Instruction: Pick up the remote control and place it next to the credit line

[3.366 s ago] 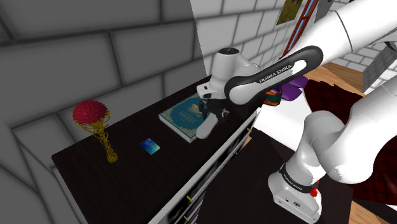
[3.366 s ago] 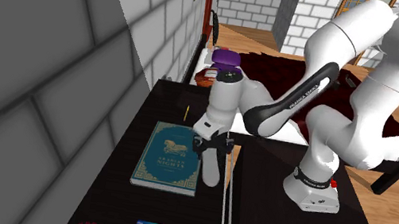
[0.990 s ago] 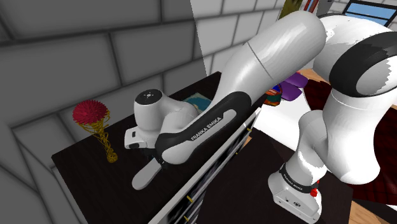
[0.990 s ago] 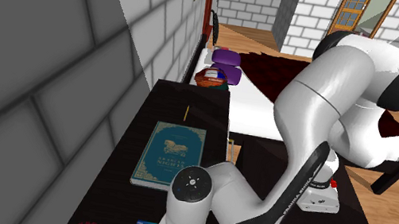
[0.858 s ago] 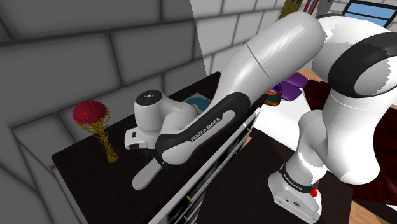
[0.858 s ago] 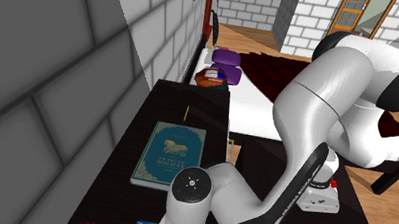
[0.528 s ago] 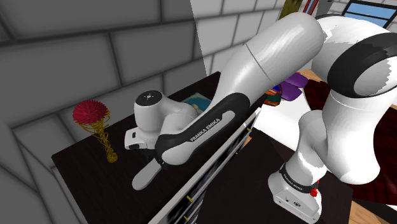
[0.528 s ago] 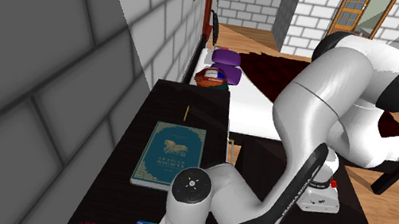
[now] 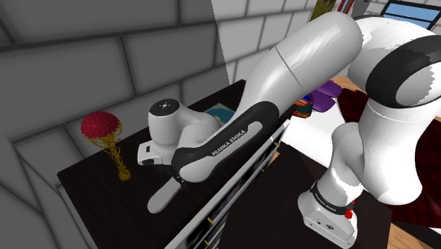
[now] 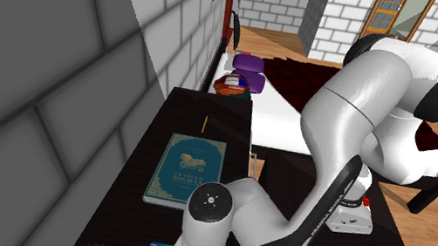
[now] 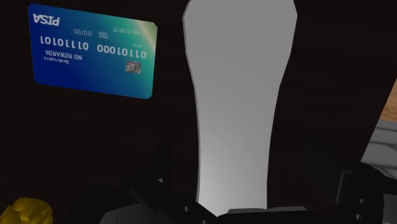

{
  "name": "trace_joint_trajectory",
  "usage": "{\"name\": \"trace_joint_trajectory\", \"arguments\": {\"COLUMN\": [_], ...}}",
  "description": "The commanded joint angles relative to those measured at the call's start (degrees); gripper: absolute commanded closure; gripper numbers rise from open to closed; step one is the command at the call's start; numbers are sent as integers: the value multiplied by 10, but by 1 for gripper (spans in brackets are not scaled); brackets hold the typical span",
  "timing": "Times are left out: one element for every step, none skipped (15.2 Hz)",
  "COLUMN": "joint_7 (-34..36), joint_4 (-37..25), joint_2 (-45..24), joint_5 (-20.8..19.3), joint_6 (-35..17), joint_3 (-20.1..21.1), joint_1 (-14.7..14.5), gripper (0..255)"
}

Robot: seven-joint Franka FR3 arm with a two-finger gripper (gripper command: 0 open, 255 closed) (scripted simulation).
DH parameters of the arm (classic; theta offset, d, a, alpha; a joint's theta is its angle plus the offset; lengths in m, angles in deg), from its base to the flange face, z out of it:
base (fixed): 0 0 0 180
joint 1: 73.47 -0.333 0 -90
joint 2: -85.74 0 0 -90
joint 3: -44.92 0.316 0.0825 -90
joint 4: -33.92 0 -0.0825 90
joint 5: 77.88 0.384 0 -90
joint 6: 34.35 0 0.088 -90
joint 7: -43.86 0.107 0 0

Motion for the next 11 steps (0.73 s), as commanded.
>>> {"name": "trace_joint_trajectory", "arguments": {"joint_7": [1, 3, 4, 4, 4, 4, 4, 4, 4, 4, 4], "joint_4": [-2, -5, -8, -8, -8, -8, -8, -8, -8, -8, -8], "joint_2": [23, 37, 47, 47, 47, 47, 47, 47, 47, 47, 47], "joint_5": [-3, -6, -7, -7, -7, -7, -7, -7, -7, -7, -7], "joint_6": [25, 42, 55, 55, 55, 55, 55, 55, 55, 55, 55], "joint_3": [-2, -3, -3, -3, -3, -3, -3, -3, -3, -3, -3], "joint_1": [-1, -2, -2, -2, -2, -2, -2, -2, -2, -2, -2], "gripper": [0, 0, 0, 0, 0, 0, 0, 0, 0, 0, 0]}}
